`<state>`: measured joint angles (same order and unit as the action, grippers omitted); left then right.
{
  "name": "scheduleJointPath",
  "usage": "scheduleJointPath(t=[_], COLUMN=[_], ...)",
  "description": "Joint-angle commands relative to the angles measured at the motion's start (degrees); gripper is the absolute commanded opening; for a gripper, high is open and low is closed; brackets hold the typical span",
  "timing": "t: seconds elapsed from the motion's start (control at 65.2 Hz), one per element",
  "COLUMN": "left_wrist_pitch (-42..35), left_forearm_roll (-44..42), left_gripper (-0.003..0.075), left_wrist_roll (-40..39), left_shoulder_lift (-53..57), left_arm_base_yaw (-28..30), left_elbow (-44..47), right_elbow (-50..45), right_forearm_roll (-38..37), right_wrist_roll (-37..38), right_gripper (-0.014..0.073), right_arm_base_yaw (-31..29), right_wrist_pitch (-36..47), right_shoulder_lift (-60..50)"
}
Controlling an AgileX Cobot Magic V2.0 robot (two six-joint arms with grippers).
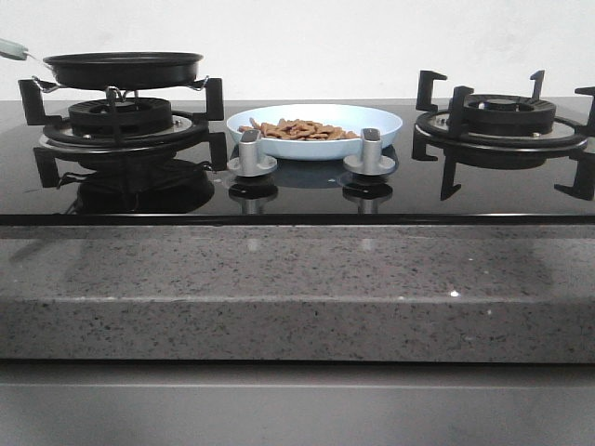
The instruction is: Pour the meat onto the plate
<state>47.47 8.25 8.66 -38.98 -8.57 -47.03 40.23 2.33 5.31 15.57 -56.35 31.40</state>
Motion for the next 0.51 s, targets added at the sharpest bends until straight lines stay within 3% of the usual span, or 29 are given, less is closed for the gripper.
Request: scheduleJointPath(t=[0.0,0.491], left_wrist_pitch=[-4.24,-4.24], left_forearm_roll=[1.57,1.95], left_gripper=[-0.002,-0.002], left_wrist_roll=[-0.58,-0.58], left_shoulder_lift=[0.1,0.1], left_arm_base_yaw=[-0.28,-0.28], left_elbow=[-1.41,-1.41], right_elbow=[1.31,1.31], right_forearm_roll=[-0.85,-0.71], right_wrist_roll=[-0.24,-0.24], right_gripper=[-0.0069,-0.0069], right_arm_base_yaw=[-0.18,-0.18], right_wrist_pitch=[2.79,2.66], right_shoulder_lift=[0.12,0.12])
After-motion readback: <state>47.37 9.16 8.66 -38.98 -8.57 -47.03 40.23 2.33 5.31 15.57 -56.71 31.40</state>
